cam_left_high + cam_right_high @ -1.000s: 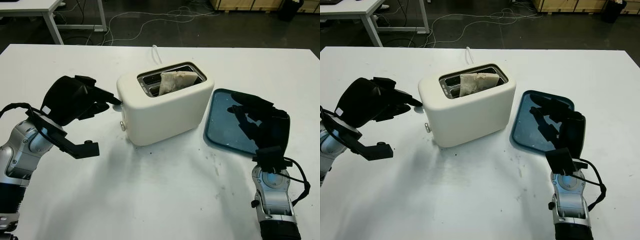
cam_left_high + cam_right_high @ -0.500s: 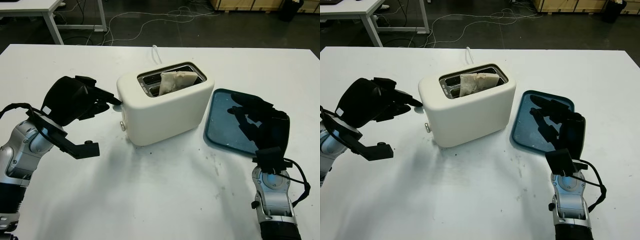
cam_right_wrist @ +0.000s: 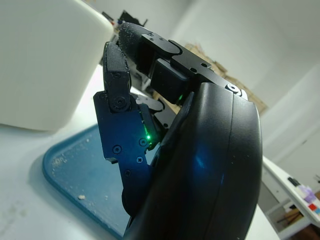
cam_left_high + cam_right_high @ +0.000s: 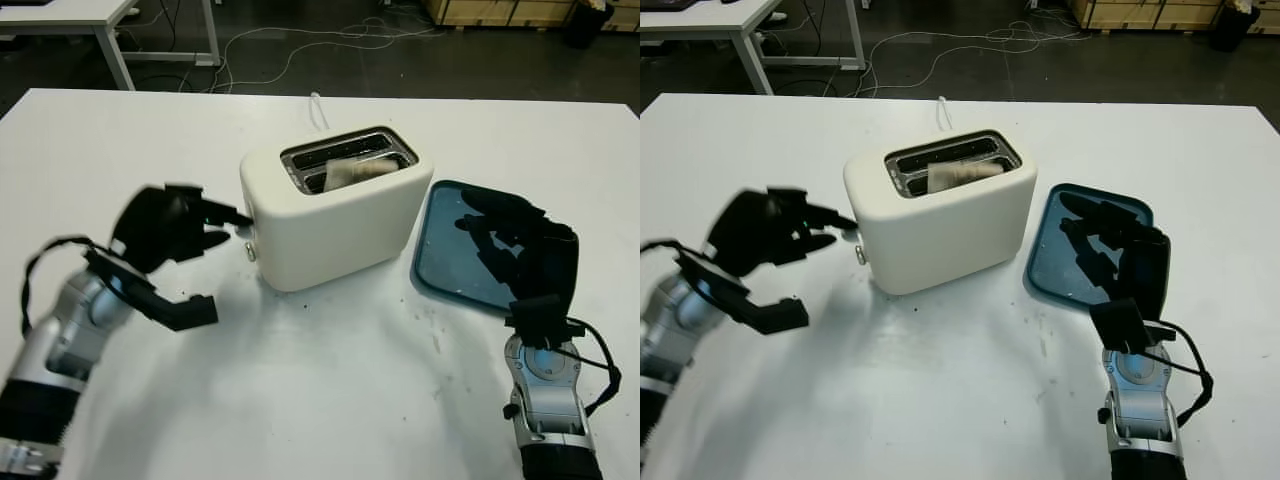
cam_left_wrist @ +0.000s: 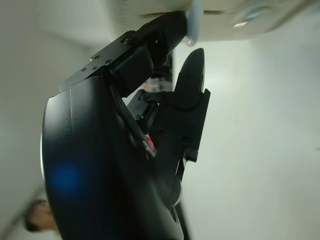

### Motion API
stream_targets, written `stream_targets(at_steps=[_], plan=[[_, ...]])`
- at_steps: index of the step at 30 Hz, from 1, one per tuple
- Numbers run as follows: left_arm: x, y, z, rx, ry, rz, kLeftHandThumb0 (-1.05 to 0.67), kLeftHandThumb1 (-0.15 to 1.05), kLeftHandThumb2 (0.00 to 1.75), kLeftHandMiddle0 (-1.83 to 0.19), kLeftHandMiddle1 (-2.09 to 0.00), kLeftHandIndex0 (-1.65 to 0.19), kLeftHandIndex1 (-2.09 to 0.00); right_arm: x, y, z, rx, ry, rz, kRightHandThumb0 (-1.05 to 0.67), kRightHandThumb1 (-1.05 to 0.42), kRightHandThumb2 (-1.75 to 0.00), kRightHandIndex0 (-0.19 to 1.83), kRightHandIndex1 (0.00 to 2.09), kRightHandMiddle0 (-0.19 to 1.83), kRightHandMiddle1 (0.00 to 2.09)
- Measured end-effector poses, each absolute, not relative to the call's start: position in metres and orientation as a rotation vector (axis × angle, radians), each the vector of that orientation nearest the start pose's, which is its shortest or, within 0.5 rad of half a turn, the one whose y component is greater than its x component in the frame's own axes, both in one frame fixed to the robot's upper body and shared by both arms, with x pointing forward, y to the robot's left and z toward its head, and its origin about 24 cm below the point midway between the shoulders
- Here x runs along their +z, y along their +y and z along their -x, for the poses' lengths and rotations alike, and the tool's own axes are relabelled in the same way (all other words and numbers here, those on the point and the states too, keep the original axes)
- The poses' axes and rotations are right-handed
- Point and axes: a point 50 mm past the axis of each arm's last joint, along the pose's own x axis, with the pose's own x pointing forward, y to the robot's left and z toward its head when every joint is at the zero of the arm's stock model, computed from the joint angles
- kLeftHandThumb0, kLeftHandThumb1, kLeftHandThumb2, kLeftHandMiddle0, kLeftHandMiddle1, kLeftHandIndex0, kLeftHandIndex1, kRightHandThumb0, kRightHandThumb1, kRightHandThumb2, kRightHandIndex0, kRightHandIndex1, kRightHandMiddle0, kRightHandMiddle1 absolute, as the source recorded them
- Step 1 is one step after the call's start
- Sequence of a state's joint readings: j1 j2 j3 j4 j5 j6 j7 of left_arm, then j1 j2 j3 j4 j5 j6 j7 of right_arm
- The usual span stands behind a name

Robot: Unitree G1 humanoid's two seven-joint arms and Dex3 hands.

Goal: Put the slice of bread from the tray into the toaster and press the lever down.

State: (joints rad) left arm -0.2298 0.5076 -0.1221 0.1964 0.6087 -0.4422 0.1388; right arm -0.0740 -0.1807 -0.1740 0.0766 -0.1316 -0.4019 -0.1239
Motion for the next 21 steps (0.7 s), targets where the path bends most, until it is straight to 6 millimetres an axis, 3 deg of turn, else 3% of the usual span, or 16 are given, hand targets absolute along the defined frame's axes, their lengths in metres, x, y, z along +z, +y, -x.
stream_targets(at_steps=[5, 8, 13, 21], plan=[[0.069, 0.182, -0.283, -0.107, -0.417, -0.972, -0.09, 0.92, 0.24, -0.66, -1.49, -0.98, -0.13, 0.091, -0.217, -0.256, -0.226, -0.419, 0.304, -0.42, -0.92, -0.16, 0.87, 0.75, 1.11, 0.00], [0.055, 0.180, -0.280, -0.061, -0.394, -0.938, -0.09, 0.92, 0.25, -0.63, -1.60, -0.97, -0.13, 0.091, -0.217, -0.256, -0.226, -0.418, 0.302, -0.42, -0.92, -0.16, 0.88, 0.75, 1.11, 0.00], [0.049, 0.177, -0.278, -0.034, -0.400, -0.919, -0.10, 0.92, 0.25, -0.60, -1.74, -0.97, -0.16, 0.091, -0.217, -0.256, -0.226, -0.418, 0.298, -0.42, -0.92, -0.16, 0.87, 0.76, 1.11, 0.00], [0.049, 0.176, -0.278, -0.029, -0.392, -0.930, -0.12, 0.92, 0.31, -0.59, -1.57, -0.93, -0.17, 0.091, -0.217, -0.256, -0.226, -0.418, 0.296, -0.42, -0.92, -0.16, 0.86, 0.77, 1.10, 0.00]])
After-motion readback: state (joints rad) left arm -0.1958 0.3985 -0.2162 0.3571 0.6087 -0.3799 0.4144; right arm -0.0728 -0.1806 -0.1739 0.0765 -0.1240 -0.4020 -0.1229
